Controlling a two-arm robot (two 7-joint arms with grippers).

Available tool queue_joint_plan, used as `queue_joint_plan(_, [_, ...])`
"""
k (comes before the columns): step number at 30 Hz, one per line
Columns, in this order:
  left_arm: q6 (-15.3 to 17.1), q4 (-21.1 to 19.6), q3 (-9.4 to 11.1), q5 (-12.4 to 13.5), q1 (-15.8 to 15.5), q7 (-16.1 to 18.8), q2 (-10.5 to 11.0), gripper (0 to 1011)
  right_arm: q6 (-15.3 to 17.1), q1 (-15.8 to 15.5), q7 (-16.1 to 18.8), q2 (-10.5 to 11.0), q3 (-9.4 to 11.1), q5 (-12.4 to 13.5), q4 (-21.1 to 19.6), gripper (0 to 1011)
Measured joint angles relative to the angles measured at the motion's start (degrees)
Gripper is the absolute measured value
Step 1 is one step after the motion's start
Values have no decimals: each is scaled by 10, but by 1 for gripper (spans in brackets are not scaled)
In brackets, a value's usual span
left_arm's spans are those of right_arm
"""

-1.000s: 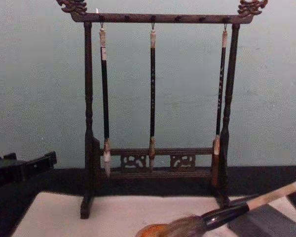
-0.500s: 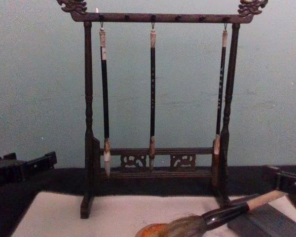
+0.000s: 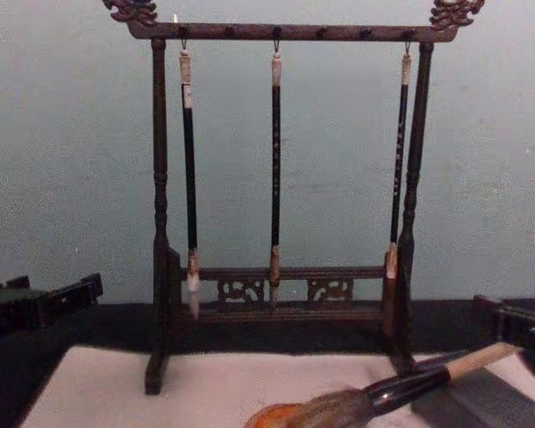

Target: Pick up the brush from the inkstone, write on the paper, then place the brush back to its original position.

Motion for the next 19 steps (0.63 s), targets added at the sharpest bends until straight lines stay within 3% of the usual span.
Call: queue_joint_plan(19, [0,0,0,0,0,0,0,1000,2,0,2,0,1,7,1,1001])
